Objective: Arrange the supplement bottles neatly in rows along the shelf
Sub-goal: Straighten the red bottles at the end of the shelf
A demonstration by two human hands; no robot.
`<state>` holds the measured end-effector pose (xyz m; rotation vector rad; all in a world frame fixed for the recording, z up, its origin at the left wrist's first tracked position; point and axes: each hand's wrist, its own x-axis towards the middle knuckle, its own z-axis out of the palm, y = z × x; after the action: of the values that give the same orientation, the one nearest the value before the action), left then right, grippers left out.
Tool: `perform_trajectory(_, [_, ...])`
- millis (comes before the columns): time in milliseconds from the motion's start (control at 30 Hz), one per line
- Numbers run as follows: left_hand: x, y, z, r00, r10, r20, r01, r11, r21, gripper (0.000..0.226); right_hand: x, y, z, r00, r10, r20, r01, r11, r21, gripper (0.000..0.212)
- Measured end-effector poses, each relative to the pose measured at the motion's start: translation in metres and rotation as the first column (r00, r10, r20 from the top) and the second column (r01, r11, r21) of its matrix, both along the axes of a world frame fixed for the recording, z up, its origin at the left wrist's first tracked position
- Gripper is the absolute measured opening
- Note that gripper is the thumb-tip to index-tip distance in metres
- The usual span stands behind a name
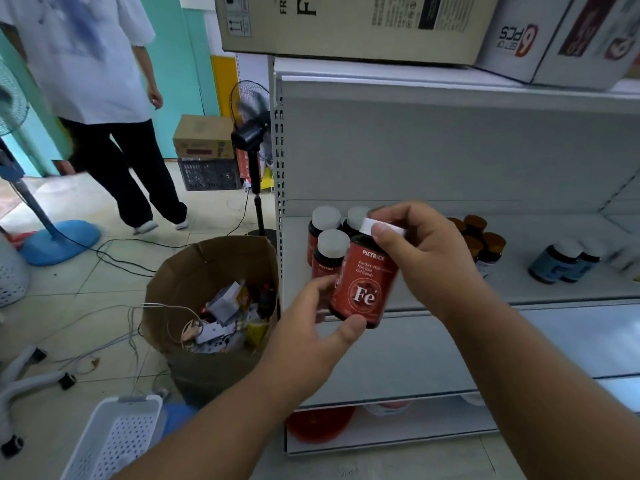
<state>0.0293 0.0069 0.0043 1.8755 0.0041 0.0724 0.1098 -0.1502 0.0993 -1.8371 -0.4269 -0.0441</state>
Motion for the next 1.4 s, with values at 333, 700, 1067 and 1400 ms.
perform_trajectory(333, [-0.016,0.003,0.021,0.996,-0.040,-0.083,0.014,0.955,-0.298,0.058,-0.004,0.014,0.000,0.942,0.222,-0.251,-0.141,0.942,0.304,0.023])
perform_trajectory(700, [-0.023,0.005,0.020,0.994,-0.063,-0.090,0.025,0.927,-0.375,0.063,-0.013,0.022,-0.003,0.942,0.171,-0.290,-0.083,0.953,0.292,0.022])
perform_trajectory(1067, [-0.026,0.005,0.019,0.990,-0.095,-0.107,0.008,0.782,-0.623,0.069,-0.020,0.024,0.006,0.929,0.212,-0.305,-0.105,0.937,0.332,0.034])
perform_trajectory(1400, [-0.028,0.007,0.025,0.976,-0.122,-0.179,-0.070,0.603,-0.795,0.077,-0.017,0.025,0.008,0.900,0.268,-0.343,-0.118,0.908,0.402,0.044])
